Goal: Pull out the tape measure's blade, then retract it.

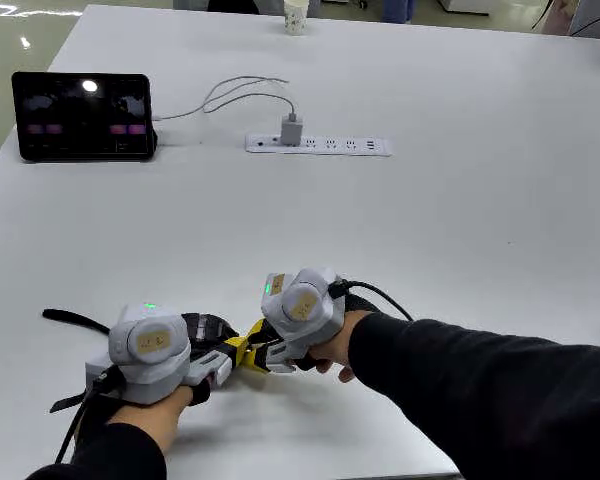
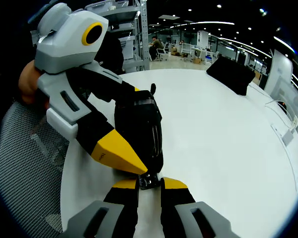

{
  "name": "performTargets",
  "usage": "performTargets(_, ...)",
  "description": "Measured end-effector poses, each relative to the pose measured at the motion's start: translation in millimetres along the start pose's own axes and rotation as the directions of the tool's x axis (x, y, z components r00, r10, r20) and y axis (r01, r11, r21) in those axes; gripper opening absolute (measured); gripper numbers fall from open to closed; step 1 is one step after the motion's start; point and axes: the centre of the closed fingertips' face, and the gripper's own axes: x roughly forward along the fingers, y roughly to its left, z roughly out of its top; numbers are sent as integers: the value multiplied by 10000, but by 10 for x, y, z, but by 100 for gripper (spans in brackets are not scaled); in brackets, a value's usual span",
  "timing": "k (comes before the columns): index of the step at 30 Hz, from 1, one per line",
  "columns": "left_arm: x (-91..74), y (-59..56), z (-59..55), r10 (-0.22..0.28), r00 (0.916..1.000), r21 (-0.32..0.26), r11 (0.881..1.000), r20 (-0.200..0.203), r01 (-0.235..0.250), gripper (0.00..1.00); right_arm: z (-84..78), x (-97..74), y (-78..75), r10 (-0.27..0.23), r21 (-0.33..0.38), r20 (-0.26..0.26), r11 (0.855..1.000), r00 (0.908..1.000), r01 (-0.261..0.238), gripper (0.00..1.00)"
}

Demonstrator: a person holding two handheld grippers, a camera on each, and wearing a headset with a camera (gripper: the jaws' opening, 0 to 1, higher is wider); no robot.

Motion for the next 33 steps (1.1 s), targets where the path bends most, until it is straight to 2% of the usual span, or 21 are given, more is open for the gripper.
performTargets(3, -30, 54, -23, -322, 9989, -152, 9994, -344, 317, 69, -38, -46, -29, -288, 15, -71, 9996, 9996, 288, 17)
performTargets(6, -66, 118, 29, -546, 9983, 330, 9979, -210, 553, 76, -55, -138, -27, -370, 19, 55, 9993, 9993, 370, 19)
performTargets(9, -128, 151, 86, -1028, 9946, 576, 9930, -148, 1035, 86, -85, -256, -79, -662, 165, 285, 9977, 9974, 657, 23)
performTargets(11, -185, 189, 166, -1263, 9919, 1107, 9860, 92, 1245, 93, -106, -379, -107, -890, 389, 440, 9954, 9951, 873, 24)
performTargets(12, -222, 205, 150, -1447, 9894, 1161, 9826, -125, 1452, 94, -121, -452, -142, -1087, 528, 557, 9930, 9925, 1058, 25)
performTargets(13, -239, 214, 150, -1578, 9873, 1207, 9799, -175, 1587, 94, -130, -503, -159, -1186, 624, 633, 9914, 9909, 1146, 26)
performTargets(14, -266, 254, 176, -1637, 9865, 1225, 9789, -91, 1635, 97, -138, -556, -168, -1254, 726, 708, 9901, 9896, 1203, 27)
performTargets(15, -306, 264, 199, -1909, 9816, 1268, 9736, -34, 1898, 99, -153, -630, -180, -1372, 888, 763, 9875, 9876, 1303, 29)
performTargets(19, -415, 327, 182, -2413, 9698, 1609, 9564, -343, 2437, 99, -207, -832, -217, -1691, 1223, 860, 9798, 9818, 1580, 37)
performTargets(21, -458, 394, 177, -2455, 9685, 1745, 9526, -420, 2491, 99, -238, -914, -214, -1739, 1351, 896, 9777, 9807, 1610, 39)
performTargets(24, -528, 462, 167, -2654, 9628, 2023, 9413, -511, 2702, 99, -306, -1018, -209, -1830, 1442, 853, 9749, 9794, 1696, 42)
performTargets(25, -554, 490, 150, -2724, 9602, 2228, 9340, -614, 2792, 99, -336, -1051, -204, -1870, 1463, 829, 9739, 9788, 1737, 43)
performTargets(28, -625, 532, 94, -2928, 9517, 2225, 9256, -922, 3063, 99, -427, -1149, -195, -1966, 1585, 759, 9703, 9775, 1828, 45)
performTargets(33, -729, 601, 48, -2951, 9503, 2253, 9235, -995, 3104, 99, -635, -1377, -161, -2191, 2089, 637, 9569, 9736, 2016, 49)
